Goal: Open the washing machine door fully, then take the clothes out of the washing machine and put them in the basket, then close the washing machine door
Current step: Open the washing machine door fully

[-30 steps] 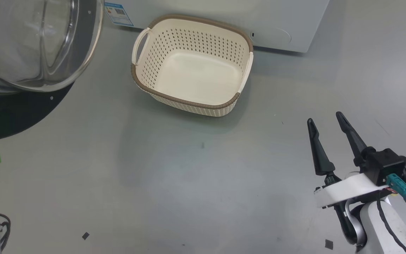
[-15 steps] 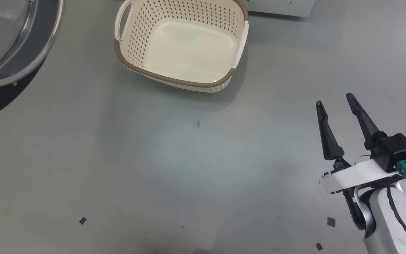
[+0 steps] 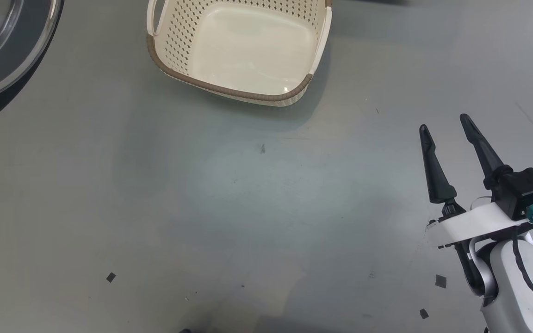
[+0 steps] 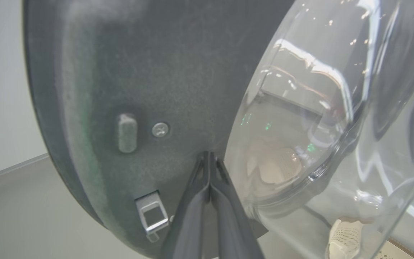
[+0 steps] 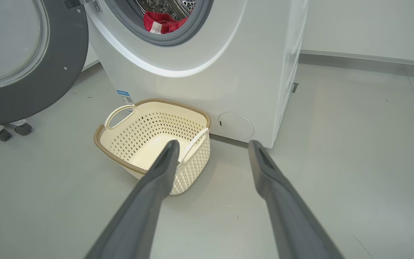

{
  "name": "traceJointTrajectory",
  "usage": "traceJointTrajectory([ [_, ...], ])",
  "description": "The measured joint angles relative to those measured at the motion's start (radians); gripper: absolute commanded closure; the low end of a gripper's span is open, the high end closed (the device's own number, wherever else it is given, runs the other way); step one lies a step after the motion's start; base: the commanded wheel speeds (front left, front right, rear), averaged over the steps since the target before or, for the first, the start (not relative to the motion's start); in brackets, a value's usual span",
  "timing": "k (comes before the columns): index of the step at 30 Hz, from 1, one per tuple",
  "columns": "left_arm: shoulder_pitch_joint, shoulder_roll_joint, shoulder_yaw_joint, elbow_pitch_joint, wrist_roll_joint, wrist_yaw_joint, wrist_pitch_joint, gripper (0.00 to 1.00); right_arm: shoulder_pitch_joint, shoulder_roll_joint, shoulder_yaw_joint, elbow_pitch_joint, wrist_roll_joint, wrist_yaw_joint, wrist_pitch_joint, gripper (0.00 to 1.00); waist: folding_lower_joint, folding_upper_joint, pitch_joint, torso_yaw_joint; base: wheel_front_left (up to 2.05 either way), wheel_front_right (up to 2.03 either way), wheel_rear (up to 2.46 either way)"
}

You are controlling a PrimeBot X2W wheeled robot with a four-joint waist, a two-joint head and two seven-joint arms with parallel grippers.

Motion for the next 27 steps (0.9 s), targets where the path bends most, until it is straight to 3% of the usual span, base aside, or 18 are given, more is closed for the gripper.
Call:
traceJointTrajectory([
  [14,-0.014,0.0,-0.027,0.076,0.022,-0.017,-0.03,1.0,-0.009,0.001,0.003,0.031,0.0,0.001,-0.002,0.0,0.0,0.0,-0.031,0.001,0.0,0.0,0.0],
  [27,-0.003,-0.008,-0.122,0.089,0.119,-0.037,-0.043,1.0,-0.008,0.038,0.001,0.091,0.021,0.001,-0.04,0.0,-0.0001,0.0,-0.128,-0.008,0.0,0.0,0.0],
])
